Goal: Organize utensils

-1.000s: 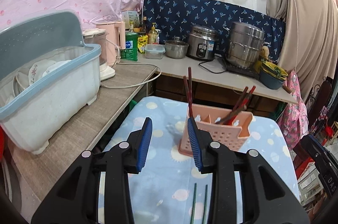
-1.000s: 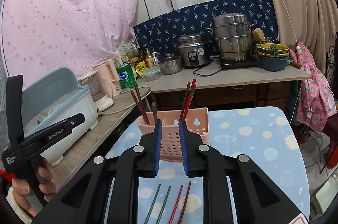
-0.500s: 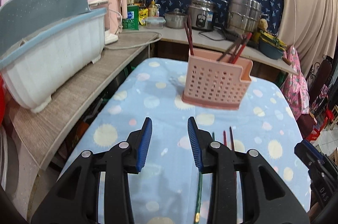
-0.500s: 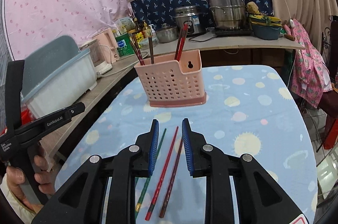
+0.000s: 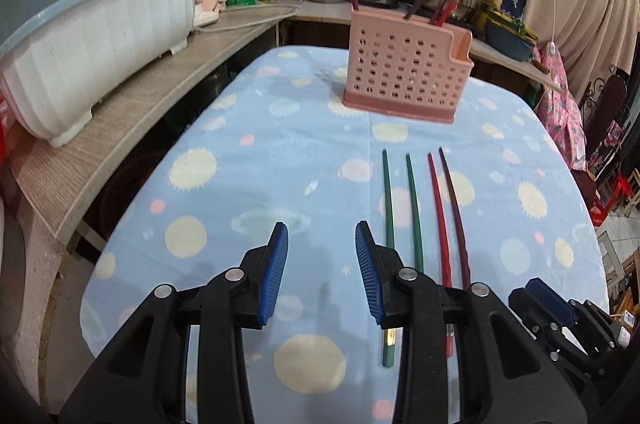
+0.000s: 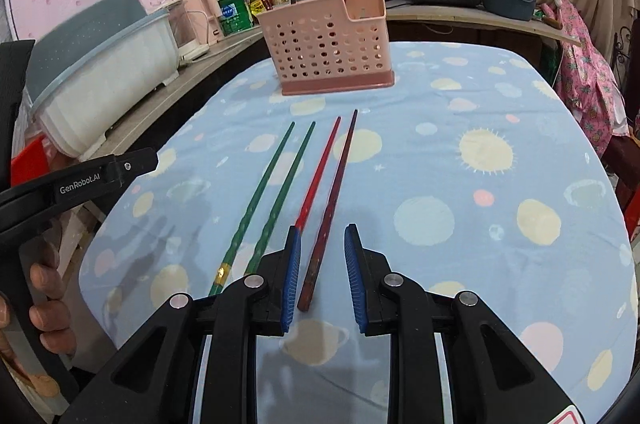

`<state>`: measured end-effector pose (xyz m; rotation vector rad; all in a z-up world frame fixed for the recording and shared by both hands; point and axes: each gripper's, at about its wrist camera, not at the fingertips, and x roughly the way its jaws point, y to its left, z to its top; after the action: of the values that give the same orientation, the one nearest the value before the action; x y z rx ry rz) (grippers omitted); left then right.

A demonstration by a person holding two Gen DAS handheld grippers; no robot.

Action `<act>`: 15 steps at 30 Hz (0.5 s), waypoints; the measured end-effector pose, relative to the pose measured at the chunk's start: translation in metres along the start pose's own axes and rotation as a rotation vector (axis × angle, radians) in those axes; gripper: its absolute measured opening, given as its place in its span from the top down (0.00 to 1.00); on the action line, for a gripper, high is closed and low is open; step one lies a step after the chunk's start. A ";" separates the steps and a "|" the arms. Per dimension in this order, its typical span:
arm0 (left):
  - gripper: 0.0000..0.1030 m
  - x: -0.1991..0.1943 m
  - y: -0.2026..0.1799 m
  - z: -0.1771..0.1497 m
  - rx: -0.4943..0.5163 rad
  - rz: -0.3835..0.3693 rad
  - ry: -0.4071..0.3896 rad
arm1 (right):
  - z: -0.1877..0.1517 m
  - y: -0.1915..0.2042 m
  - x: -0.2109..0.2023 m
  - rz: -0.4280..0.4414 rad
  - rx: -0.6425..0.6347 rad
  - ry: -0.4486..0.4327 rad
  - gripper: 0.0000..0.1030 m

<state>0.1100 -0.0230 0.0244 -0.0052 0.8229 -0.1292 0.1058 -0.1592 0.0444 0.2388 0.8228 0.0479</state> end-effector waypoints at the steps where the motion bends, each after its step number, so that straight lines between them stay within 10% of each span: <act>1: 0.67 0.002 0.000 -0.004 0.002 0.000 0.009 | -0.004 0.000 0.002 -0.002 -0.002 0.009 0.78; 15: 0.63 0.007 -0.003 -0.029 0.017 -0.010 0.058 | -0.024 0.012 0.025 -0.001 -0.014 0.077 0.78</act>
<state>0.0931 -0.0251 0.0000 0.0108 0.8797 -0.1462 0.1057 -0.1401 0.0134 0.2240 0.8989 0.0620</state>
